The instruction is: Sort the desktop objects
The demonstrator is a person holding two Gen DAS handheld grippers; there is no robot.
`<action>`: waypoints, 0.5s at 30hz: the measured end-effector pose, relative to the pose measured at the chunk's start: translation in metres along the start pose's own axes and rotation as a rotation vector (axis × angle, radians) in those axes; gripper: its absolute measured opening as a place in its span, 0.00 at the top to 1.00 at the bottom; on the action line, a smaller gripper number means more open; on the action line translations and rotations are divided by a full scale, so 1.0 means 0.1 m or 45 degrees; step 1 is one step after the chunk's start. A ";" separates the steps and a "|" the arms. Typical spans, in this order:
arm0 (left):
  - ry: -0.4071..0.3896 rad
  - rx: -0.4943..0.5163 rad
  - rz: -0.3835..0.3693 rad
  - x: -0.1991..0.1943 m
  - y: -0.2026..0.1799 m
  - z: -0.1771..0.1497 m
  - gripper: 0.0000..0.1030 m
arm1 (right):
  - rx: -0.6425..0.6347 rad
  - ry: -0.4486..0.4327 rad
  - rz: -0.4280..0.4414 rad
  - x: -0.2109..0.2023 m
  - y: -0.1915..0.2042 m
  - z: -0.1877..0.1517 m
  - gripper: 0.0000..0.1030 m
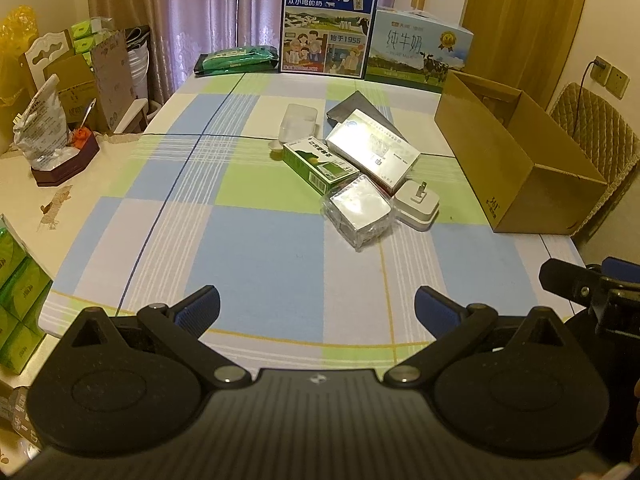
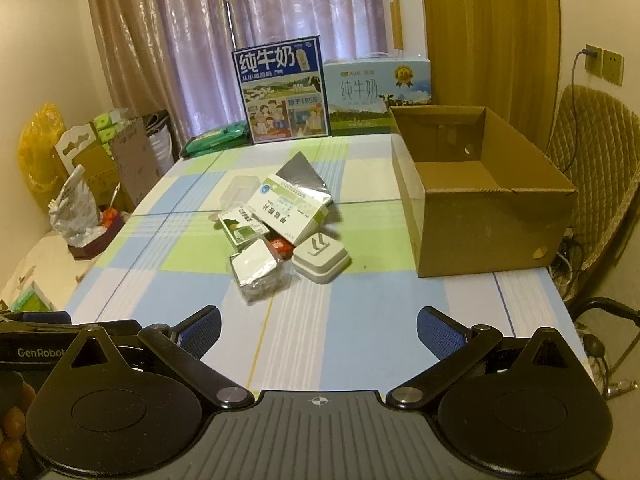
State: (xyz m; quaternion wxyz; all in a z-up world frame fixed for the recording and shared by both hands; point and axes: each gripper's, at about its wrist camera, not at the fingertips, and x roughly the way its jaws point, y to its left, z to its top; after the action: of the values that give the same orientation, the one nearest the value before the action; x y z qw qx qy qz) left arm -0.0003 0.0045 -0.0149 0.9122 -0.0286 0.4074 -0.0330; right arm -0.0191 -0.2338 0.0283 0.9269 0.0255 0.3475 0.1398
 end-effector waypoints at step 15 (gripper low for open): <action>0.013 0.006 -0.021 0.03 -0.01 -0.02 0.01 | 0.018 0.016 0.004 0.03 -0.02 -0.03 0.02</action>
State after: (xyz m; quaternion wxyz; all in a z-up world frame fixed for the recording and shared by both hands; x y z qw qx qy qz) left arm 0.0001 0.0033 -0.0178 0.9099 -0.0298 0.4116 -0.0417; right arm -0.0185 -0.2350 0.0244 0.9242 0.0316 0.3543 0.1390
